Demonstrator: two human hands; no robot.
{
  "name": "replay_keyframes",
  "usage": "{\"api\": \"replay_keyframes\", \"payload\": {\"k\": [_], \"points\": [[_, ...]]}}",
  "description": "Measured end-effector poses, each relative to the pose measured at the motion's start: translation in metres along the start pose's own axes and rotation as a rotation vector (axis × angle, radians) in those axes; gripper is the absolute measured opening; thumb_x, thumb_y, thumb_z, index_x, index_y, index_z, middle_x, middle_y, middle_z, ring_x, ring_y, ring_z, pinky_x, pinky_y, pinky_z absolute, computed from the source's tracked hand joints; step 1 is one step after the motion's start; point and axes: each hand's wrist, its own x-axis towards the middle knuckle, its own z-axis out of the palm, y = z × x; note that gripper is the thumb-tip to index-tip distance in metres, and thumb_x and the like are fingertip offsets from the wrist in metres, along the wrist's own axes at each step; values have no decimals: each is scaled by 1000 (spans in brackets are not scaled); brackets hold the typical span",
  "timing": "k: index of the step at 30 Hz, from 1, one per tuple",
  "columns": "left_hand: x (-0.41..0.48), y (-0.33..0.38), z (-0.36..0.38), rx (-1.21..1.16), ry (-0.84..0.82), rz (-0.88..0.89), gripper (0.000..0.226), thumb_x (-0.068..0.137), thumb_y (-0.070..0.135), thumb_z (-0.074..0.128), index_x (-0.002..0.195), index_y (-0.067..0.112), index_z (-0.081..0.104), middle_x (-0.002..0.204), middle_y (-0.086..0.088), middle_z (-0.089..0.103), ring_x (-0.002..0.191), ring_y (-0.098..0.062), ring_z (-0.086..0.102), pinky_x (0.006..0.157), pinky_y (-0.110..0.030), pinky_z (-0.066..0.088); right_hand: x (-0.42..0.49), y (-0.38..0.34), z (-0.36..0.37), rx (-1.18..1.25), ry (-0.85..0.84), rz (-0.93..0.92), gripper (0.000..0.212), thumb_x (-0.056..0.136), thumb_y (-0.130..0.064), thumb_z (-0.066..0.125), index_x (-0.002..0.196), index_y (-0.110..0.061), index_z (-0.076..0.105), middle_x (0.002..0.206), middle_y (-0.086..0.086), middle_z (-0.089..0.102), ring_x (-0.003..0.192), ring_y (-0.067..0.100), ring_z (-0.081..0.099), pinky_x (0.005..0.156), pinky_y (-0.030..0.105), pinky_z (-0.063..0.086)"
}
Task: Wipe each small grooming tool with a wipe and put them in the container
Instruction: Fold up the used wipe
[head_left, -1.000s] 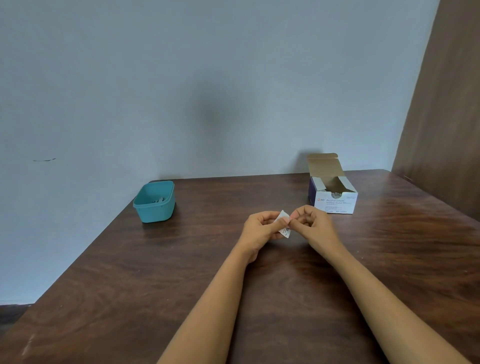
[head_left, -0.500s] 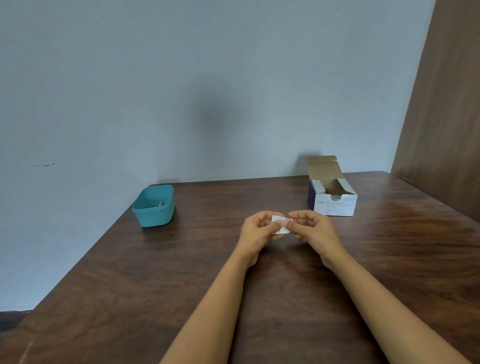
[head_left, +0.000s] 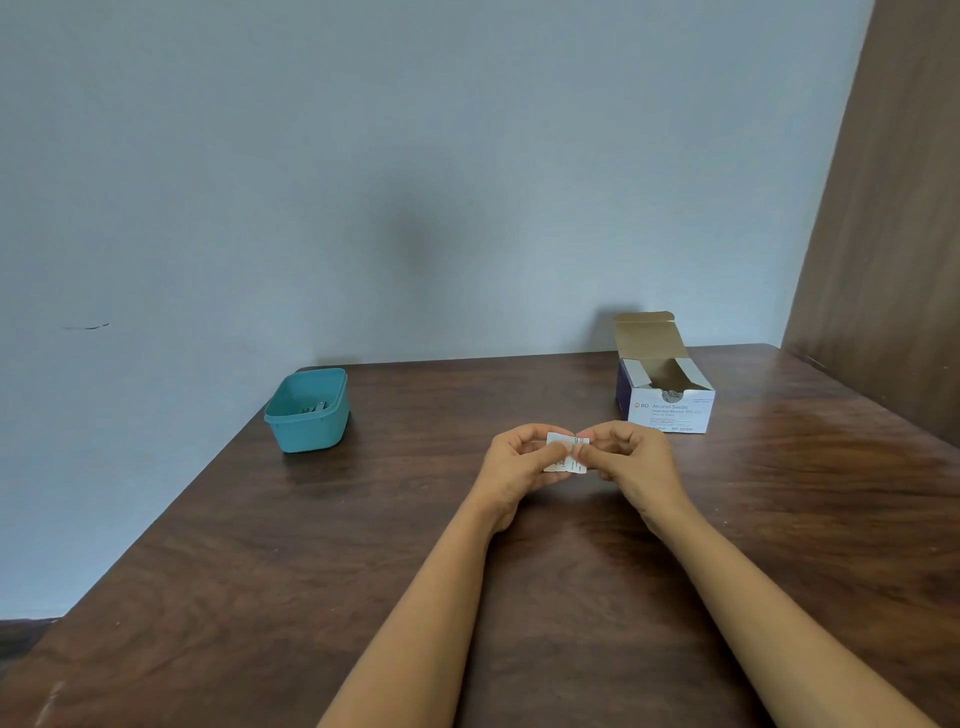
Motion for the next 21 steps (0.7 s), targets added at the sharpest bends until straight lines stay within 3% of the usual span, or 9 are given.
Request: {"api": "replay_keyframes", "payload": {"k": [8,14,21], "points": [[-1,1,0,-18,-15,11,19,89,-3,59,105,4,66,104,-18,70,95,-22,70,81,-29,58,-1,-5,-2,132,-34,37,13,77,-2,74,86,-10,74,77,13,72,66,13,61,56,21,47],[-1,2,1,-100,2,-9,19,88,-8,56,80,6,67,91,-12,69,86,-16,70,73,-22,57,-3,-9,-3,101,-54,-32,20,81,7,67,82,-11,75,74,9,70,61,9,58,56,18,50],[1,7,0,-227,-4,-61,15,89,4,55,91,-3,68,92,-17,71,87,-19,70,75,-24,58,0,-4,-3,-86,-48,-200,35,80,9,65,76,-24,76,78,7,73,73,24,68,64,22,57]]}}
